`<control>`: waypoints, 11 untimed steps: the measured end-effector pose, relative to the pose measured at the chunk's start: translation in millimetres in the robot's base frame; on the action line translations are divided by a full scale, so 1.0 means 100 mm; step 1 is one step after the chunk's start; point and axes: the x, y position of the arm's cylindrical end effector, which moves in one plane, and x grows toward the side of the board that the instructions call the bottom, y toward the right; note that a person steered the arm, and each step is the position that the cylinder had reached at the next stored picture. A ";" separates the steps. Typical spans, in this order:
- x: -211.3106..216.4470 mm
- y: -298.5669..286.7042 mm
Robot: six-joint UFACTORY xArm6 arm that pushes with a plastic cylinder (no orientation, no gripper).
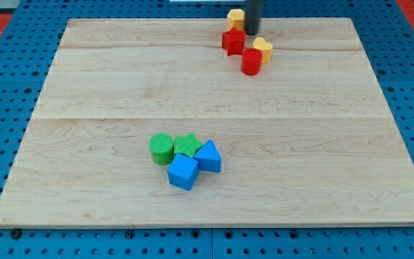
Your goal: Push the yellow hexagon vertically to the green circle
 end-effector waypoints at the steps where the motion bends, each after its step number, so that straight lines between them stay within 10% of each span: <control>1: -0.33 0.12; 4: -0.24 -1.94; 8: -0.21 -2.02; 9: 0.51 -2.21; 11: -0.02 -3.00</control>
